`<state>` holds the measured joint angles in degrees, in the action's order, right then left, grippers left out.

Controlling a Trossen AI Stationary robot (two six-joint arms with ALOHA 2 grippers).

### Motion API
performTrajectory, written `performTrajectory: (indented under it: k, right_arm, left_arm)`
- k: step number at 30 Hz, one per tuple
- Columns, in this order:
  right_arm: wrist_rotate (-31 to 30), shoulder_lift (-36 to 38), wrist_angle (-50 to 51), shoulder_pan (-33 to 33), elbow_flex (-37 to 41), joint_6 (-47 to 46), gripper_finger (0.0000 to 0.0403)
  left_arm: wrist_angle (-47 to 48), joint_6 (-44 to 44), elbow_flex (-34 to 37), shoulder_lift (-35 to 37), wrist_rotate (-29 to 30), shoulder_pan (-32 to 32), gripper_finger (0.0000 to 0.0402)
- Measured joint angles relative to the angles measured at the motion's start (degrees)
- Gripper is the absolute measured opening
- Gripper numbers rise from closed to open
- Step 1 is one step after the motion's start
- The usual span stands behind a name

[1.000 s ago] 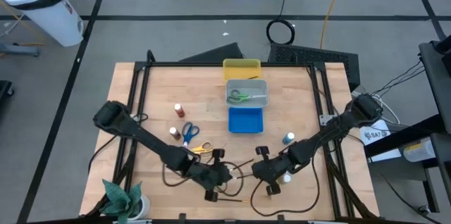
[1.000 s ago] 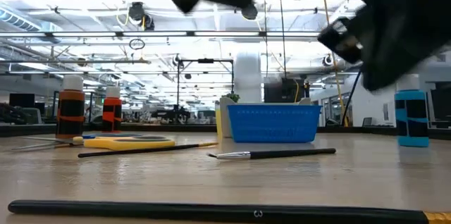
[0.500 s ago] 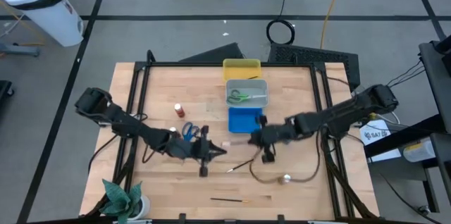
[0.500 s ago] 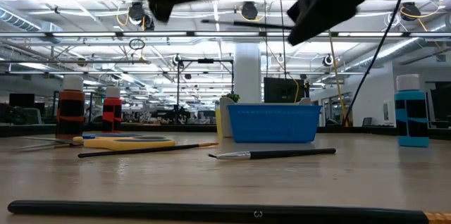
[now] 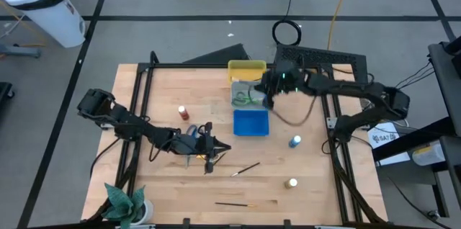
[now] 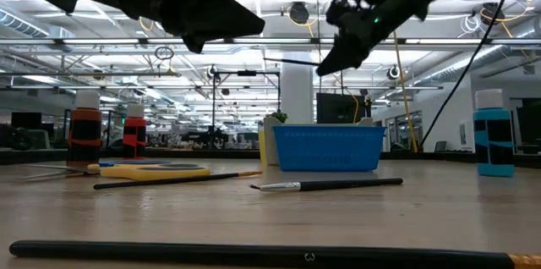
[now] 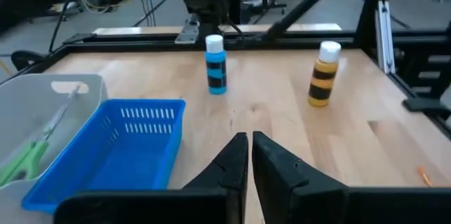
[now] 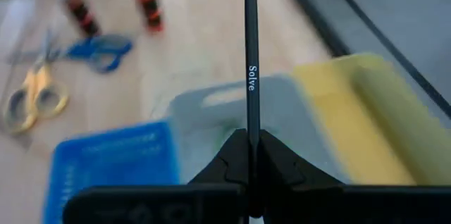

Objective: Pick & Place Paint Supplies
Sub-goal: Put the bottom silver paint brush into the yellow bin, then put the yellow scissors into the gray bin

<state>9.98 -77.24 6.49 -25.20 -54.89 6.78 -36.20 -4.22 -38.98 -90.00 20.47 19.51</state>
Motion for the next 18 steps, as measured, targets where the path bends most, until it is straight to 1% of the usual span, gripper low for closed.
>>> performTrajectory:
  k: [3, 4, 6, 8, 11, 15, 18]
  right_arm:
    - [6.8, -3.0, -4.6, -6.7, 0.0, 0.0, 0.0]
    - [8.1, -4.4, -6.6, -8.2, 0.0, 0.0, 0.0]
    - [8.3, -7.3, -9.5, -10.3, 0.0, -0.1, 0.0]
    - [8.3, -9.8, -10.1, -11.9, 0.1, 0.0, 0.0001]
    - [8.0, -12.6, -12.6, -13.3, 0.1, 0.0, 0.001]
    - [8.1, -14.3, -14.4, -14.3, 0.0, 0.0, 0.0044]
    - [7.9, -14.5, -15.6, -14.6, 0.0, -0.1, 0.0089]
  left_arm:
    - [0.6, 0.8, 0.0, 0.0, 0.0, -0.4, 0.0031]
    - [0.8, 0.8, 0.0, 0.0, 0.0, -0.7, 0.0031]
    - [1.0, 0.5, 0.0, 0.0, 0.0, -1.5, 0.0031]
    - [1.5, -0.4, 0.0, 0.0, 0.0, -2.3, 0.0031]
    - [2.5, -2.1, 0.0, 0.0, 0.0, -3.7, 0.0031]
    - [3.2, -2.4, 0.0, 0.0, 0.0, -5.5, 0.0031]
    - [3.3, -2.1, 0.0, 0.0, 0.0, -6.6, 0.0031]
